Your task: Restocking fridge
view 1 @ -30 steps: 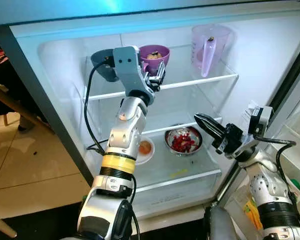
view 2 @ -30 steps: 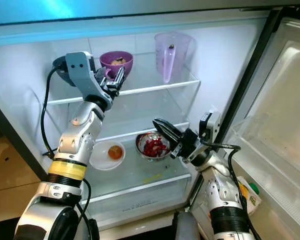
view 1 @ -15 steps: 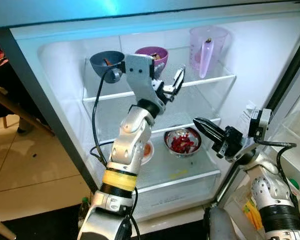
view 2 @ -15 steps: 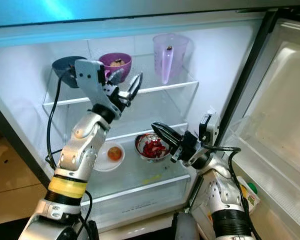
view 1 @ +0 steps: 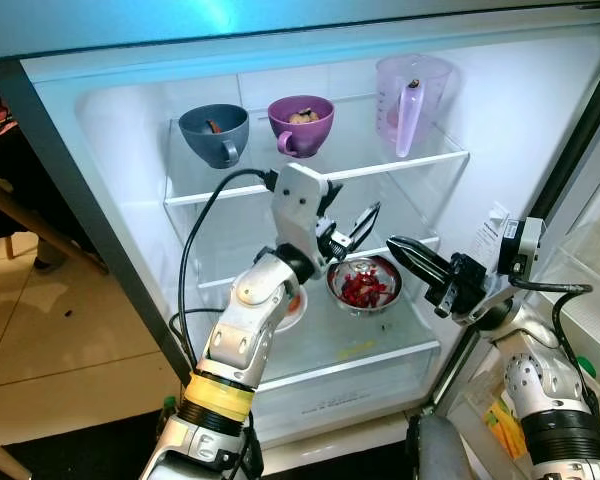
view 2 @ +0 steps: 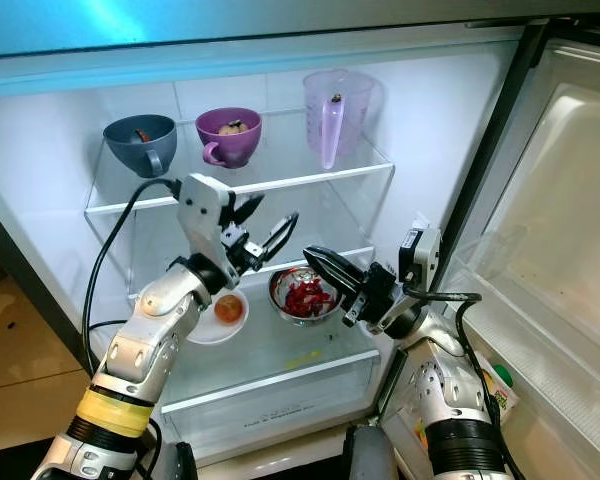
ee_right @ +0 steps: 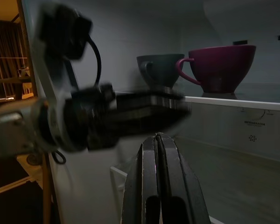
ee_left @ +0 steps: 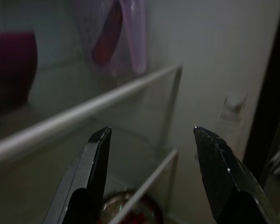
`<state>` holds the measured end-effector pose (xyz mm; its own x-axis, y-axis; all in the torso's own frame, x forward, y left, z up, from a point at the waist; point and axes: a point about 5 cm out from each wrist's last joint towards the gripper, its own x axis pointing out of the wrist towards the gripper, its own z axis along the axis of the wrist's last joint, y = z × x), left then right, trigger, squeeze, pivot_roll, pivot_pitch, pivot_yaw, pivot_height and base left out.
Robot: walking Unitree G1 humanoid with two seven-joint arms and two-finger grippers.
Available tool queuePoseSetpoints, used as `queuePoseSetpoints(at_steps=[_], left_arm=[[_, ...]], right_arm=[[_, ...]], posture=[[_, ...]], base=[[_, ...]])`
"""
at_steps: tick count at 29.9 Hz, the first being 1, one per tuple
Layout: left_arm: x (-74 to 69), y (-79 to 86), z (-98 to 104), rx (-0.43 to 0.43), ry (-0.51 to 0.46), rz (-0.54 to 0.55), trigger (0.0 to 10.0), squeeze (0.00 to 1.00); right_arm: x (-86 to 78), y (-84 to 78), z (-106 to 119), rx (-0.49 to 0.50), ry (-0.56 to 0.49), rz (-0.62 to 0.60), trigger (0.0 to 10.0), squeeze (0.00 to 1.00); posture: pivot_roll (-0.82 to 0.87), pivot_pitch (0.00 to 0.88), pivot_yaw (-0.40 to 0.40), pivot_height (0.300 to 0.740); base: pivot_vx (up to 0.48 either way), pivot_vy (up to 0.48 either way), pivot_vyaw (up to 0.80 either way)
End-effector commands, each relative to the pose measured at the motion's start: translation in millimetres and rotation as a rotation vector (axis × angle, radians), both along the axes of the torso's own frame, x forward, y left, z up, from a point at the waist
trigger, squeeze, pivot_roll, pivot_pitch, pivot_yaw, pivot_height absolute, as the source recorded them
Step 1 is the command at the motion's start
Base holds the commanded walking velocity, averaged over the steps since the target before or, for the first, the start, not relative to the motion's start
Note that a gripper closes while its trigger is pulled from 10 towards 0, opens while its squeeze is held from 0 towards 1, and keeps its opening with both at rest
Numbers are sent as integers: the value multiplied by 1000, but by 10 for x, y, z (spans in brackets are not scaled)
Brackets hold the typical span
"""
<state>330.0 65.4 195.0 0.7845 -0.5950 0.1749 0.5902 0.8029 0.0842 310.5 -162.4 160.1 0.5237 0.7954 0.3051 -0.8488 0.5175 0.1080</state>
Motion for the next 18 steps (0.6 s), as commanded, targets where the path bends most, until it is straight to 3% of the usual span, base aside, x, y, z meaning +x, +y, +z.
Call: queuePoseSetpoints(at_steps=[1,2,5,8,18], left_arm=[[17,93,-208,51,64,40,10000,0],[21,127,-358,64,113,55,10000,0],[10,142,-484,75,152,63,10000,0],[-68,111,-766,64,237,55,10000,0],[-144,28,-1008,-20,277,146,10000,0]], right_arm=[[1,-10,-7,3,8,-4,10000,0],[4,-8,-4,4,8,-5,10000,0],[5,-7,-3,5,9,-6,10000,0],[28,-6,-43,-26,37,-33,10000,0],[43,48,-150,-49,104,-25,10000,0]], posture=[[-19,17,26,485],[-21,16,26,485],[-23,16,26,485],[-23,16,26,485],[-22,13,24,489]], base=[[0,0,0],[0,0,0],[0,0,0],[0,0,0],[0,0,0]])
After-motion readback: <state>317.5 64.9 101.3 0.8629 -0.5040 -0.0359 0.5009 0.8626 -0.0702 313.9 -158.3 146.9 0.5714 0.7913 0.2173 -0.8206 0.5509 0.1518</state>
